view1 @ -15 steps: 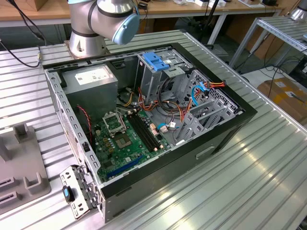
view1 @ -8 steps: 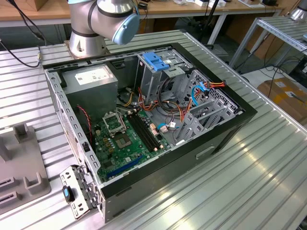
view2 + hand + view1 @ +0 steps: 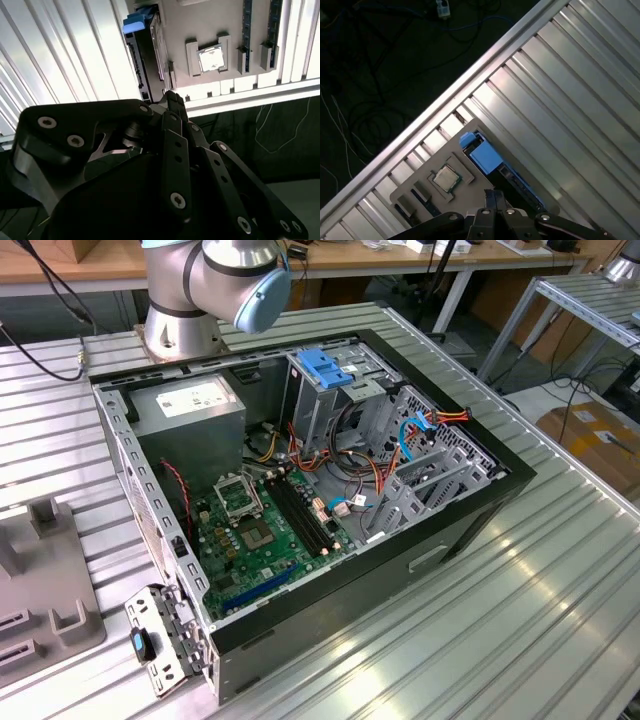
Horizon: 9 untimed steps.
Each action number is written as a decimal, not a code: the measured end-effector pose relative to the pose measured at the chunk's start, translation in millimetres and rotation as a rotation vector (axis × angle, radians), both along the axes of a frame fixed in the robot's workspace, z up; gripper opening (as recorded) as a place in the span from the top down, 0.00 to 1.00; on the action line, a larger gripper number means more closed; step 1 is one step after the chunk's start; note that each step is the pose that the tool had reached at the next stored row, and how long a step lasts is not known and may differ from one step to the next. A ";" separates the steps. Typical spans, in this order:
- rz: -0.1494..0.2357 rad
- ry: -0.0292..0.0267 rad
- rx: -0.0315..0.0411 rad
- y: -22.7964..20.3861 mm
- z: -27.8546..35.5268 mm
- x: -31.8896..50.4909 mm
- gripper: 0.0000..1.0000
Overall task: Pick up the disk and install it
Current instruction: 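Pick up the disk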
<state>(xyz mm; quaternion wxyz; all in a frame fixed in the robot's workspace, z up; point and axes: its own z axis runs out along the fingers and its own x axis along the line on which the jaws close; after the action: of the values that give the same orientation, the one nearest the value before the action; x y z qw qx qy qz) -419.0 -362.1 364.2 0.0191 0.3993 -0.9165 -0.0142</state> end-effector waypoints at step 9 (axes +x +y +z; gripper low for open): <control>0.208 -0.0001 0.0000 0.0 -0.4 0.1 0.89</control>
<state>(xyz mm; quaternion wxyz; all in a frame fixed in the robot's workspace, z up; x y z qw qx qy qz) -418.9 -362.1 363.9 0.0204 0.4924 -0.8700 -0.0121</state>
